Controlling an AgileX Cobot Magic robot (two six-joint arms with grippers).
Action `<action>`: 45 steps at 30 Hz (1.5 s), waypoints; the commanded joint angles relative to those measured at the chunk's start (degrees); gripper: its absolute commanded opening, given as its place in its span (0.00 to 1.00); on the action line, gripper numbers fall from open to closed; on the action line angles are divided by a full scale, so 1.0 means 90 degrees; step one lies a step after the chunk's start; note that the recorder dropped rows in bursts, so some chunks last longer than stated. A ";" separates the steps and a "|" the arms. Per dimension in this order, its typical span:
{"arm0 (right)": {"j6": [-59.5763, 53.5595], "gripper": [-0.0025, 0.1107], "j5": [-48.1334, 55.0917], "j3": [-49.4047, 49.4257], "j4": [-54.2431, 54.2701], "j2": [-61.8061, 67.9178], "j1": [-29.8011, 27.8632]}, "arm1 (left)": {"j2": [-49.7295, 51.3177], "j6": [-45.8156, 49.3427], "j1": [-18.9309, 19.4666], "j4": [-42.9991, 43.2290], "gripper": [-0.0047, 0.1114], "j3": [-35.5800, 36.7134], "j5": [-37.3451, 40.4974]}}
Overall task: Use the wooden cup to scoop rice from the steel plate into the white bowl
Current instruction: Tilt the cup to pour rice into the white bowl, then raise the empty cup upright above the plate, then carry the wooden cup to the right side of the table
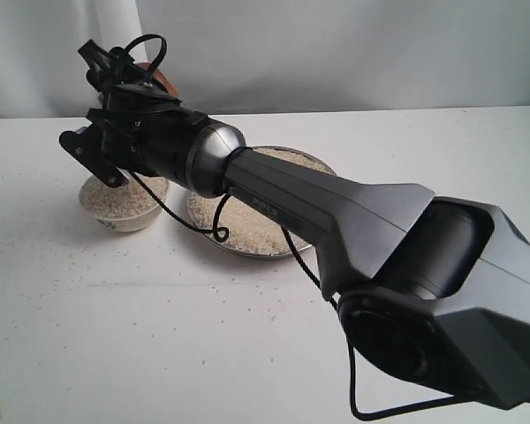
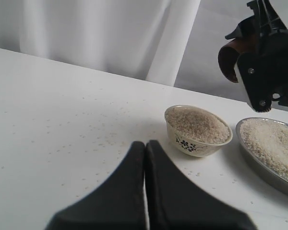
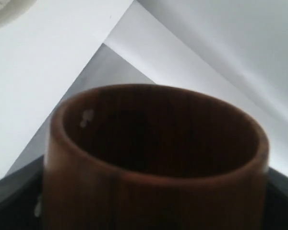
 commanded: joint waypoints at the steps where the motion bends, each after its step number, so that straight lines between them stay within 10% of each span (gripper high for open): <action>1: 0.0584 0.02 0.0011 0.0008 0.0219 -0.0178 0.0000 | -0.0016 -0.0022 -0.0030 -0.0010 0.04 -0.0015 -0.0048; 15: 0.2155 0.02 0.1217 0.0008 0.2803 -0.1629 -0.0198 | -0.0016 -0.0022 -0.0030 -0.0010 0.04 -0.0015 -0.0048; 31: 0.2195 0.02 0.3499 0.0090 0.6447 -0.2761 -0.1862 | -0.0016 -0.0022 -0.0030 -0.0010 0.04 -0.0015 -0.0048; 45: 0.1654 0.02 0.2676 0.3305 0.7840 -0.3603 -0.2999 | -0.0016 -0.0022 -0.0030 -0.0010 0.04 -0.0015 -0.0048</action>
